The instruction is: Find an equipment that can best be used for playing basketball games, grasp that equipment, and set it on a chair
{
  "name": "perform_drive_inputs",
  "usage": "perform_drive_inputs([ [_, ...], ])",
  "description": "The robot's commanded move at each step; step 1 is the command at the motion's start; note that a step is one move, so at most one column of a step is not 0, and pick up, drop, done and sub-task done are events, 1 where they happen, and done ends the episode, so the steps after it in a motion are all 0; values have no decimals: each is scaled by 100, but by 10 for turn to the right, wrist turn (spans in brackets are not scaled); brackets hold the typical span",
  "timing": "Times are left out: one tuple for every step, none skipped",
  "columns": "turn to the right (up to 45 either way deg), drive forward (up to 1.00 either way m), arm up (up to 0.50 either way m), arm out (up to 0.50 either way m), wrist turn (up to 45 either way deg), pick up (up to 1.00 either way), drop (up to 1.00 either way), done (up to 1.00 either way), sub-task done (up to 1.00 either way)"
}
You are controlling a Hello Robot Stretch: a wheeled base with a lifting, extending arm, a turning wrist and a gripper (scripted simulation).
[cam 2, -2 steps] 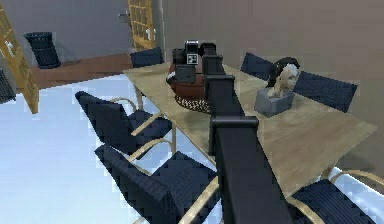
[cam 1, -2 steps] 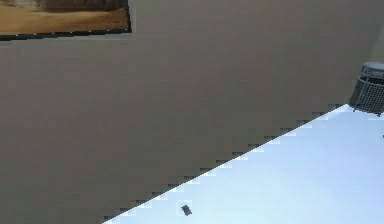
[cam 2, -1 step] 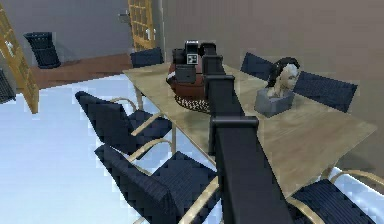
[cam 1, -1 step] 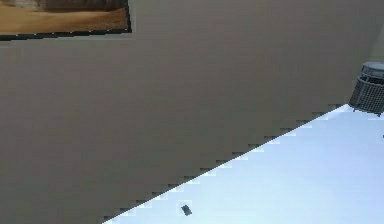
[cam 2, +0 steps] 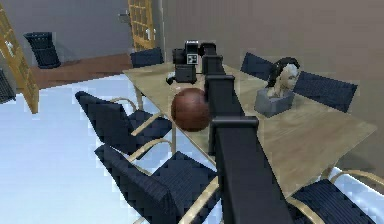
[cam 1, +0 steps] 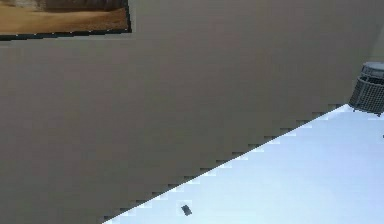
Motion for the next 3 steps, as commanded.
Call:
perform_drive_inputs([
  [0,0,0,-10,0,0,0,0,0],
  [0,0,0,0,-450,0,0,0,0],
  [0,0,0,0,-450,0,0,0,0],
])
